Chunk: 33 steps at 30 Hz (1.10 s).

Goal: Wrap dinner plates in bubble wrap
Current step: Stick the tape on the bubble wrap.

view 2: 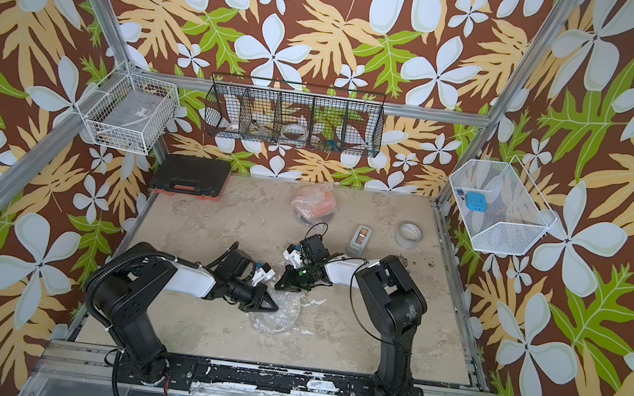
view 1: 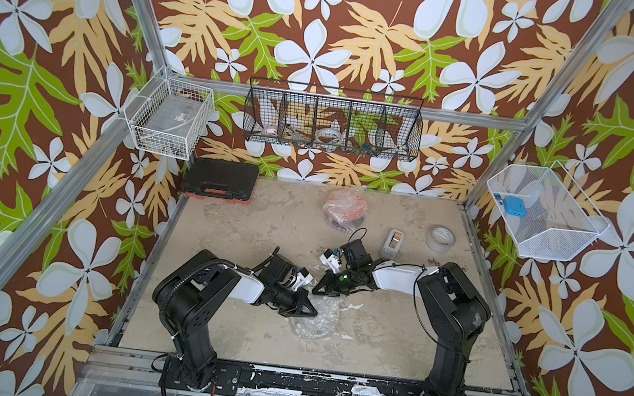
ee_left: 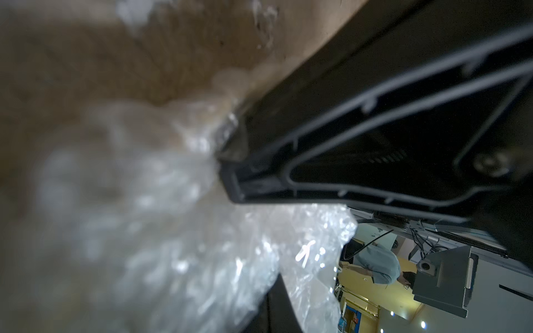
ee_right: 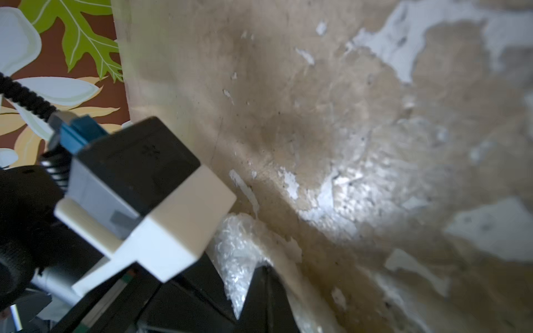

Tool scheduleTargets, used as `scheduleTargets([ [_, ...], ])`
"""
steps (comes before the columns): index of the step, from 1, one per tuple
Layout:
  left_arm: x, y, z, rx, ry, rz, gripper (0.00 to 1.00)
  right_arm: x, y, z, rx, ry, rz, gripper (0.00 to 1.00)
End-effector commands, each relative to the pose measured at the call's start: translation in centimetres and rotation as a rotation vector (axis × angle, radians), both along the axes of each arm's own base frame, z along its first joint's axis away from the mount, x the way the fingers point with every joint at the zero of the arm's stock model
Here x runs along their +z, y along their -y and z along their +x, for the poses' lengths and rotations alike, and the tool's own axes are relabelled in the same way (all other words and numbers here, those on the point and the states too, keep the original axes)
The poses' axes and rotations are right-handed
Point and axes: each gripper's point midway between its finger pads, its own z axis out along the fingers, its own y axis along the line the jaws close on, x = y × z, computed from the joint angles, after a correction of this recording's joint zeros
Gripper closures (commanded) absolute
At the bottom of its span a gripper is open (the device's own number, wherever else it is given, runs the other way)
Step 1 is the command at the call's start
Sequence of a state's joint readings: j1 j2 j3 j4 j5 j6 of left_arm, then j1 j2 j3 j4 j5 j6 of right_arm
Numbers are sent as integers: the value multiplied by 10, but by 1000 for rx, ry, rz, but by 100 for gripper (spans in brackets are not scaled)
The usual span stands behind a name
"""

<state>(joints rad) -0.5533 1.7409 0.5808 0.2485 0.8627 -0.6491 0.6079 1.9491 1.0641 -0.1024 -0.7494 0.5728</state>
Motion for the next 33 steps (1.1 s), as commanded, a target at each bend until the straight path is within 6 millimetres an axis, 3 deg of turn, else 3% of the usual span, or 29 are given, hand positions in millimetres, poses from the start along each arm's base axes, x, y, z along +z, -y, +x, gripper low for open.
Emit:
scheduleTargets([
  [1, -32, -23, -13, 42, -80, 174, 100, -3, 24, 14, -64, 97, -131, 100],
  [4, -31, -21, -11, 39, -79, 168, 100, 37, 15, -9, -31, 70, 15, 100],
  [7, -30, -21, -10, 36, -75, 169, 100, 51, 8, -42, 25, 9, 89, 100],
  [10, -31, -21, -10, 32, -73, 172, 100, 26, 10, -60, 36, -43, 42, 100],
  [13, -31, -23, -11, 31, -72, 180, 100, -19, 37, -46, -24, -7, -200, 100],
  [14, -31, -23, -11, 31, -71, 181, 100, -24, 42, -40, -33, 17, -242, 100],
  [16, -30, -23, -12, 32, -68, 182, 100, -18, 44, -36, -33, 33, -250, 100],
  [18, -29, -23, -11, 33, -66, 181, 100, 3, 39, -40, -21, 48, -196, 100],
  [20, -29, -23, -12, 34, -67, 181, 100, 28, 29, -56, 14, 28, -92, 100],
  [22, -29, -23, -11, 34, -68, 180, 100, 35, 25, -78, 49, -23, -26, 100],
  [25, -28, -23, -12, 32, -68, 179, 100, 11, 31, -103, 61, -93, -55, 100],
  [29, -30, -23, -11, 31, -67, 183, 100, -27, 43, -104, 54, -123, -169, 100],
  [31, -31, -23, -11, 31, -69, 186, 100, -21, 49, -98, 37, -81, -205, 100],
  [33, -32, -24, -12, 32, -71, 187, 100, 0, 52, -95, -4, -53, -173, 100],
])
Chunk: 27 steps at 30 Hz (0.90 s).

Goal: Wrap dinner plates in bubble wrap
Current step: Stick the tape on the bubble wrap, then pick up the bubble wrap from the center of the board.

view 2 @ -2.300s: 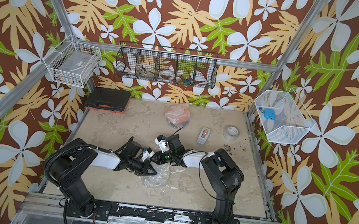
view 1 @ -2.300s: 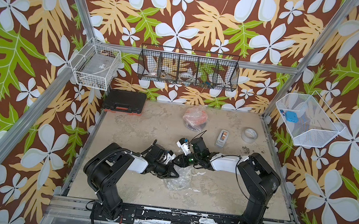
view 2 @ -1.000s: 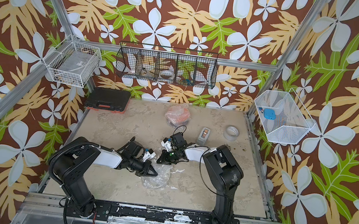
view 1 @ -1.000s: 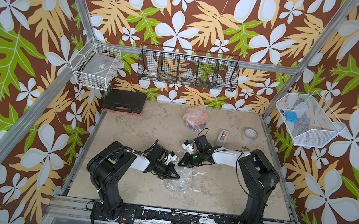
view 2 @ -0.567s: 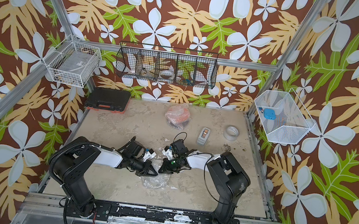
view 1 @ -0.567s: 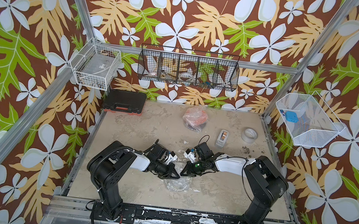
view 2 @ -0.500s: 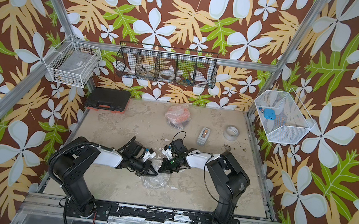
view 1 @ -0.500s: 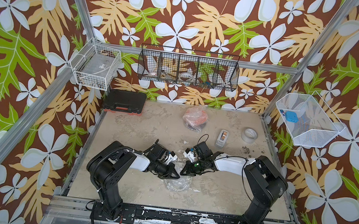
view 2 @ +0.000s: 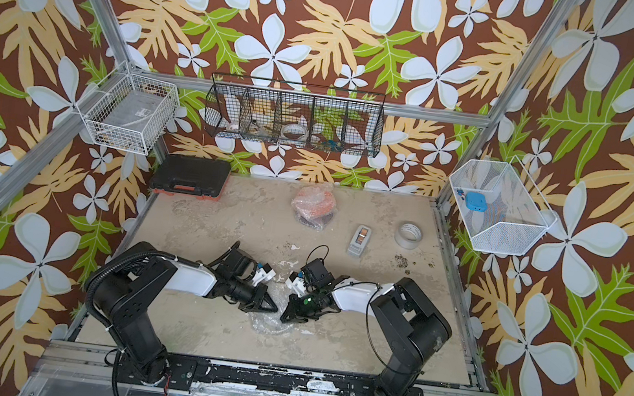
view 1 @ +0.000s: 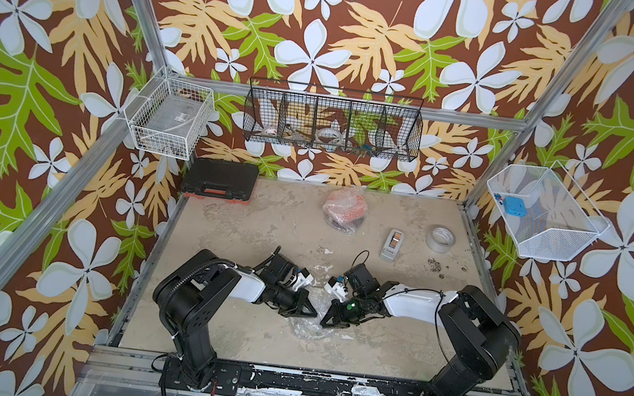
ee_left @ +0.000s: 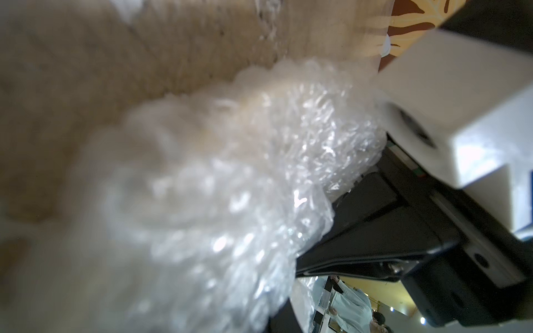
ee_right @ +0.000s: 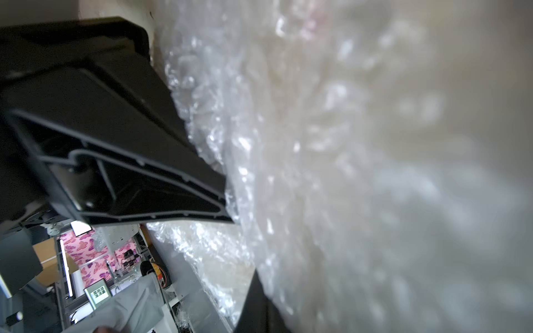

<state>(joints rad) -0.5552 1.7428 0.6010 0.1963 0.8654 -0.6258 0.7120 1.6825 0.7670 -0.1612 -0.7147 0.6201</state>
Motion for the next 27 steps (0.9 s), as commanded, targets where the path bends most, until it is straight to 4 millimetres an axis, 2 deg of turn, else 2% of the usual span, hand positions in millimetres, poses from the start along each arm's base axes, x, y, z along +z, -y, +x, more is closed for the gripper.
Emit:
scheduleTargets([
  [1, -31, -24, -10, 48, -57, 175, 100, 10, 20, 3, -73, 40, -78, 95],
  [4, -31, -23, -9, 46, -55, 172, 100, 29, 20, -13, -133, -32, -3, 74],
  [7, -32, -24, -10, 43, -57, 174, 100, 38, 18, -31, -188, -119, 86, 59],
  [10, -35, -25, -13, 37, -60, 179, 100, 37, 20, -38, -229, -165, 119, 52],
  [12, -37, -26, -14, 33, -63, 180, 100, 32, 17, -40, -254, -205, 146, 50],
  [18, -38, -28, -22, 19, -74, 175, 100, 17, 8, -21, -312, -203, 140, 51],
  [20, -38, -30, -24, 20, -80, 174, 100, 12, 4, -15, -324, -201, 139, 54],
  [23, -38, -30, -27, 16, -82, 172, 100, 7, -1, -10, -333, -213, 145, 64],
  [27, -38, -32, -31, 16, -88, 173, 100, 3, -4, -4, -336, -214, 143, 83],
])
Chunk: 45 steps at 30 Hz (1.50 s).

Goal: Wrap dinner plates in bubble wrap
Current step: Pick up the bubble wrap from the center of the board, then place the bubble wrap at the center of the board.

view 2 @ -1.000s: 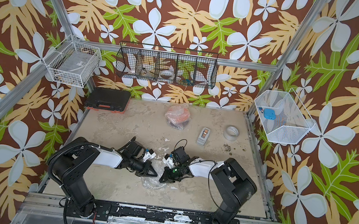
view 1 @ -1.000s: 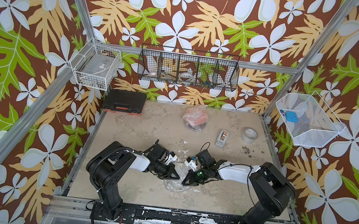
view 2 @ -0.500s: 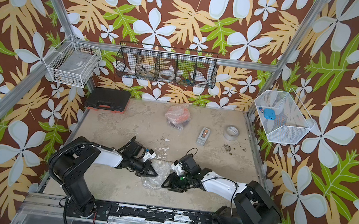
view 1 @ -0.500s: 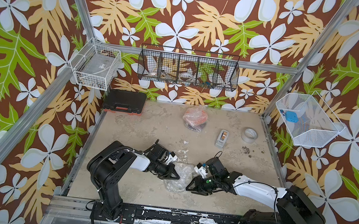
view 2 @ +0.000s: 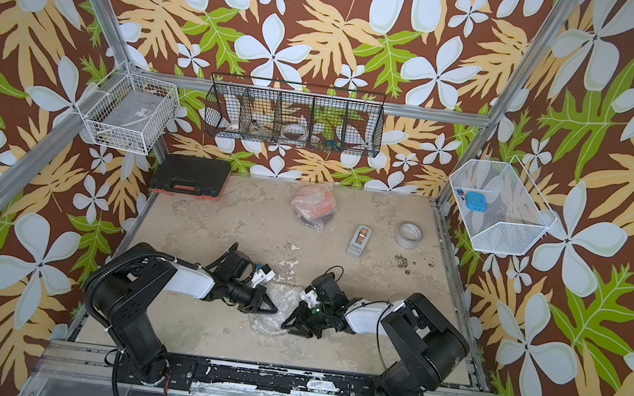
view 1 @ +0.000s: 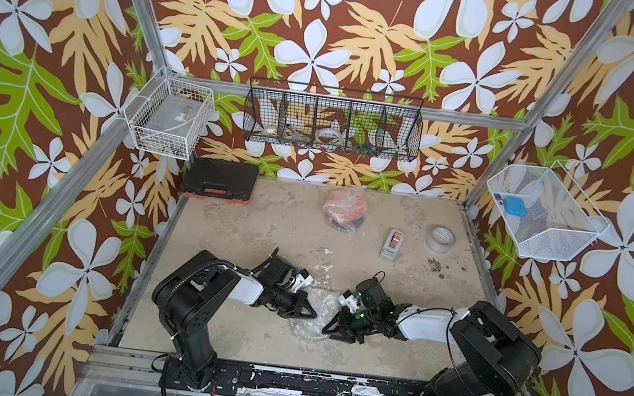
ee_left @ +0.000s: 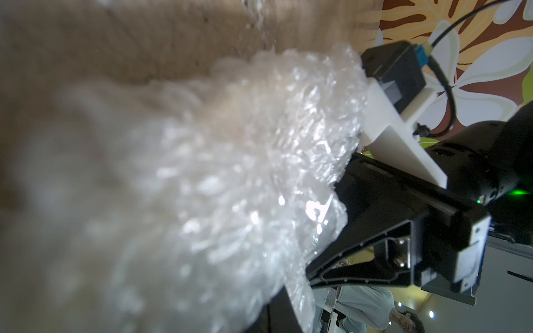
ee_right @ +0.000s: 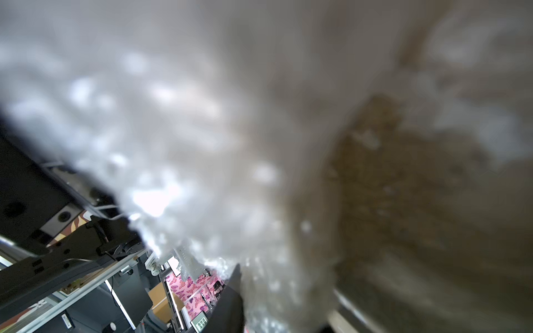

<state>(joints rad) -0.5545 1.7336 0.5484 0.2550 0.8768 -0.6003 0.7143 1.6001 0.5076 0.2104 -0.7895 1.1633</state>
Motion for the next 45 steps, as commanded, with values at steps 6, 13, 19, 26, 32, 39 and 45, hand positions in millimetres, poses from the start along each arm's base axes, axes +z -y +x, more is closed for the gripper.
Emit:
scheduleTargets([
  [6, -16, -24, -16, 39, -91, 171, 100, 43, -20, 32, -21, 145, 73, 100],
  [13, 42, -9, 12, 45, 18, 120, 100, 81, -11, 39, -23, 209, 67, 100],
  [19, 87, -10, 60, 107, 163, 150, 86, 69, 23, 72, -79, 258, 7, 100],
  [26, 108, -51, 113, 238, 289, 234, 48, 24, 59, 105, -97, 243, -84, 98],
  [32, 90, -110, 149, 410, 359, 368, 0, 17, 115, 145, -106, 397, -338, 30],
  [39, 85, -197, 196, 759, 517, 493, 0, 40, 222, 217, -319, 610, -665, 0],
  [45, 123, -256, 204, 1066, 767, 552, 0, 59, 308, 252, -602, 749, -883, 2],
])
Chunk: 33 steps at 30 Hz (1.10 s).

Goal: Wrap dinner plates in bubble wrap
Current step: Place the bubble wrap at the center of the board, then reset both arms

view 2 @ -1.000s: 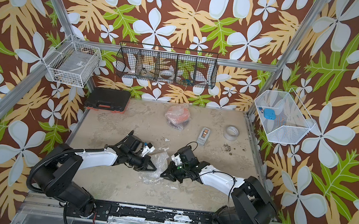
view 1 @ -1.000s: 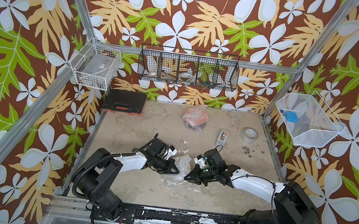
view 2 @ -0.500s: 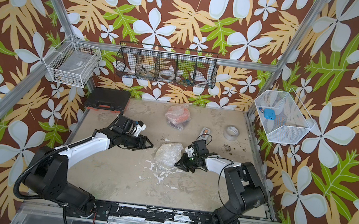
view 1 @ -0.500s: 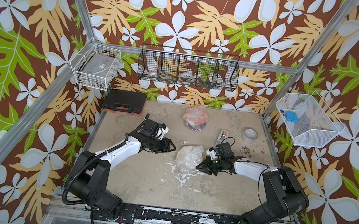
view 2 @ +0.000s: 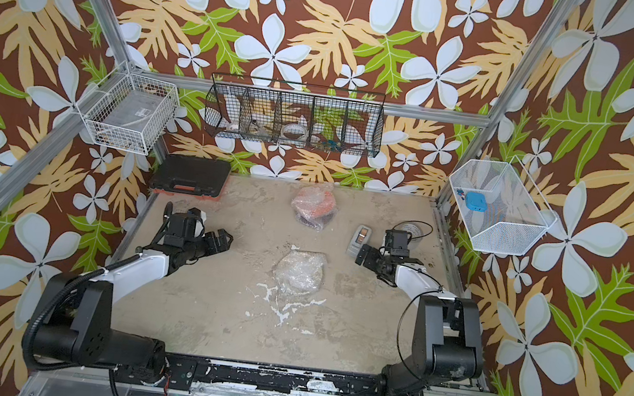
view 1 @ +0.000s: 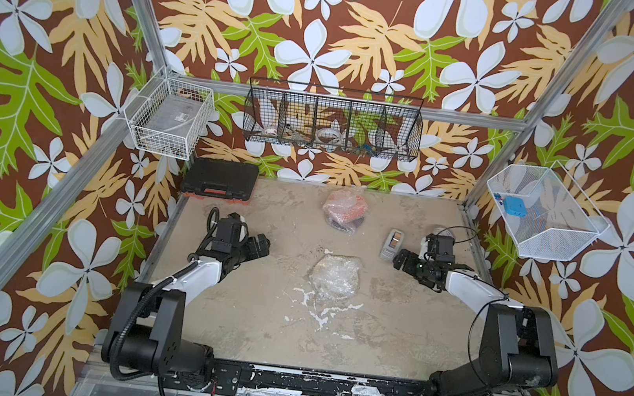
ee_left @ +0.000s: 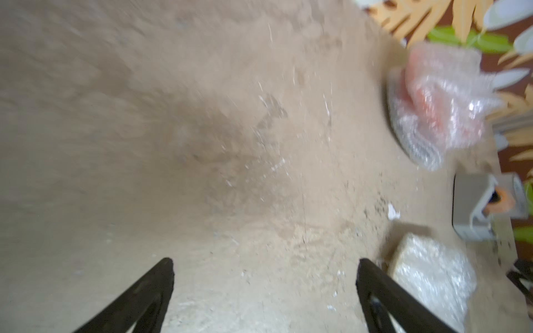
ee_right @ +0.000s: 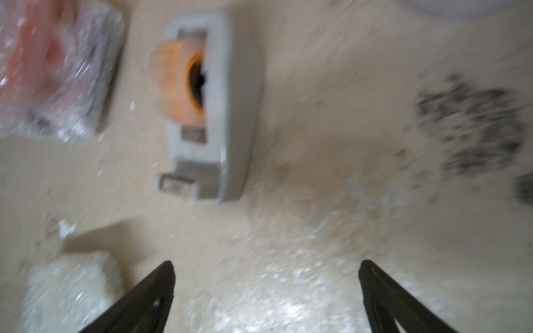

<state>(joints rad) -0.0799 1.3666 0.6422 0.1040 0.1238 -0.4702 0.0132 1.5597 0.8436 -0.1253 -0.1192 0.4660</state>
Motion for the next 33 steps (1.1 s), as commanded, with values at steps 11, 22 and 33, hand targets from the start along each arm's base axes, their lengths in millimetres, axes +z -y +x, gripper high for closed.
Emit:
scheduleTargets([
  [11, 62, -94, 2, 383, 422, 430, 0, 53, 80, 33, -182, 374, -402, 0],
  [22, 39, -79, -5, 259, 535, 479, 0, 55, 57, -4, -91, 597, -566, 0],
  [33, 39, -59, -19, 157, 627, 489, 0, 60, 34, -26, 46, 768, -525, 1],
])
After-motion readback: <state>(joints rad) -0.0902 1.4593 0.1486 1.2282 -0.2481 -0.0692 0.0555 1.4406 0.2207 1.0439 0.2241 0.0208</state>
